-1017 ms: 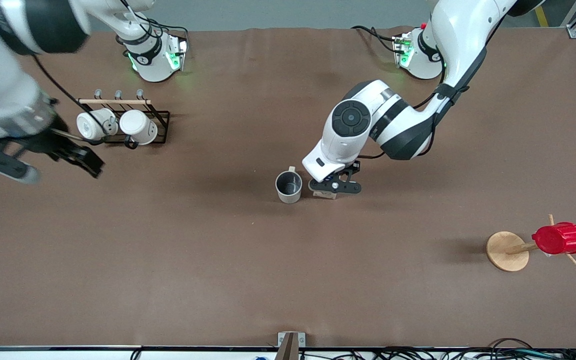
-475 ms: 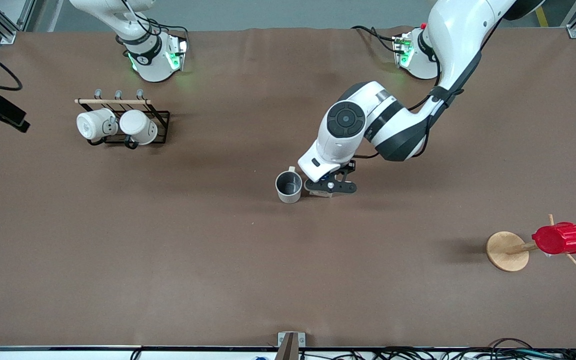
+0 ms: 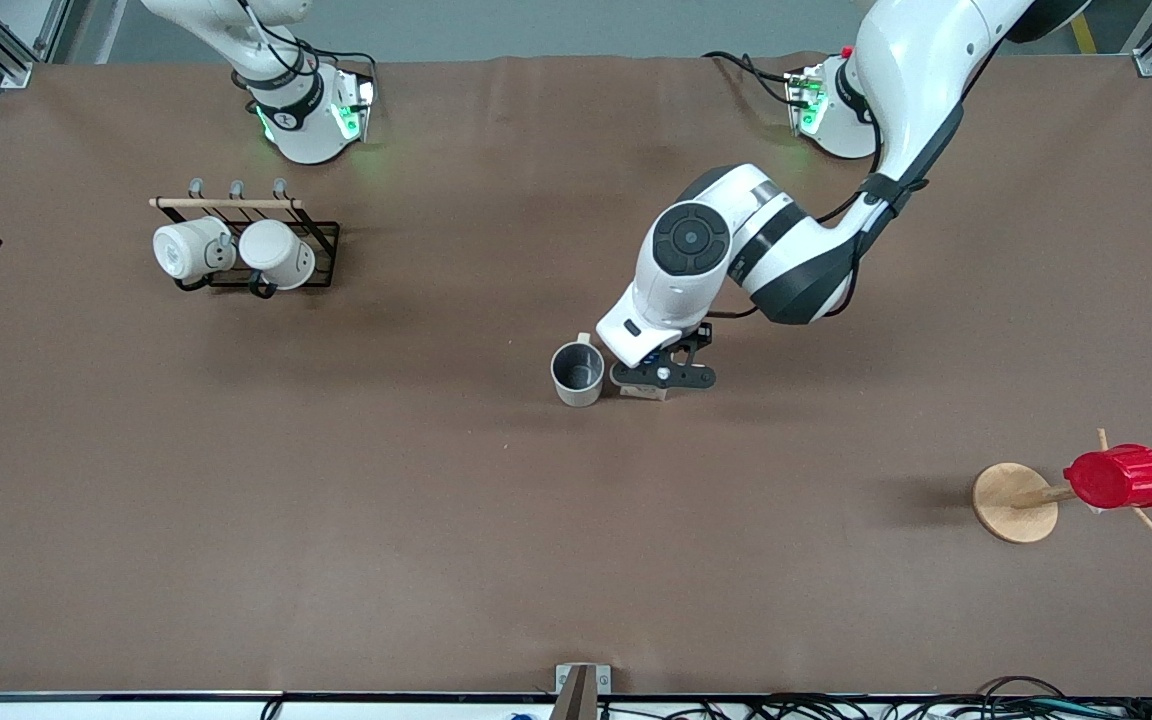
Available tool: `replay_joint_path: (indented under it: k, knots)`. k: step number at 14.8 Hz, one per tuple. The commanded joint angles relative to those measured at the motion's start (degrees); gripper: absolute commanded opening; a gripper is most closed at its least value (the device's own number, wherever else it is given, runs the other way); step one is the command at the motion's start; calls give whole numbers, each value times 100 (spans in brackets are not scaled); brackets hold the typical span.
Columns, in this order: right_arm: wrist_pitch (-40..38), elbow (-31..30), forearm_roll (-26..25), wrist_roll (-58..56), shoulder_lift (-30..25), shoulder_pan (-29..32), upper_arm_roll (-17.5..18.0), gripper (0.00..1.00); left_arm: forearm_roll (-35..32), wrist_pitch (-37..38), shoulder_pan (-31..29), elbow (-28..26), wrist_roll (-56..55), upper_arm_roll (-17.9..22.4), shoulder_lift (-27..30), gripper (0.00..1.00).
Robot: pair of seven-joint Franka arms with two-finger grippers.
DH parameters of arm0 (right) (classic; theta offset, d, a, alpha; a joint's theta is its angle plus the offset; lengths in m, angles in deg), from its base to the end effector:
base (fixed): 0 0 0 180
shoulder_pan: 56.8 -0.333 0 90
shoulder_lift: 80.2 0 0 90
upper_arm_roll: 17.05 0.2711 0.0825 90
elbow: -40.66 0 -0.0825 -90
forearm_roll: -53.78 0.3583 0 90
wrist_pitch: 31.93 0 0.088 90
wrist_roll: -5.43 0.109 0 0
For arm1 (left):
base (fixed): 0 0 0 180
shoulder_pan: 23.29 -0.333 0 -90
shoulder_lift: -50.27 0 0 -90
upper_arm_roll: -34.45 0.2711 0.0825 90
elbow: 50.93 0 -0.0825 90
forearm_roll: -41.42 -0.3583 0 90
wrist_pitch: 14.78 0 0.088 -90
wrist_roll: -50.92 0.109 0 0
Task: Place cup and milk on table
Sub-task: 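Set the mug down with the right gripper while the left gripper follows, then lower the milk carton beside the mug and open the left gripper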
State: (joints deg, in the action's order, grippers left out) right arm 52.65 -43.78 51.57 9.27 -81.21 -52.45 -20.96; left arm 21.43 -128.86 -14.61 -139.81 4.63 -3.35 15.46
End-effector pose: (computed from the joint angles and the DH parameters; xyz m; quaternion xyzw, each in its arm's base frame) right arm 0.5084 -0.0787 0.6213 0.9940 -0.1074 0.0093 0.0190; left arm 0.4947 -0.4085 0.3195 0.9990 -0.0354 -0.0269 0.0038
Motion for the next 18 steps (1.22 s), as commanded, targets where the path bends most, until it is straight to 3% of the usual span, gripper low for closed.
replay_joint_path:
  k: [1, 3, 4, 5, 6, 7, 12, 18]
  knots:
    - [-82, 217, 160, -164, 119, 101, 57, 100, -234, 78, 37, 187, -214, -53, -140, 3]
    - [-82, 217, 151, -155, 119, 57, 57, 100, -225, 78, 20, 187, -214, -70, -140, 5]
    - [-82, 217, 151, -155, 119, 57, 57, 100, -225, 78, -7, 187, -205, -96, -140, 13]
    - [-82, 217, 151, -155, 119, 57, 57, 100, -225, 78, -50, 196, -153, -114, -140, 43]
    - [-91, 217, 151, -155, 119, 48, 57, 100, -234, 78, -68, 196, -57, -123, -131, 94]
    - [-91, 217, 151, -138, 110, 48, 57, 100, -226, 87, -68, 196, 23, -175, -105, 100]
    - [-91, 217, 151, -147, 110, 39, 57, 100, 212, 149, -77, 213, -12, -106, 543, 100]
    - [-99, 190, 151, -76, 110, -92, 21, 100, 1232, 1063, -24, -75, 802, 1264, 2055, 100]
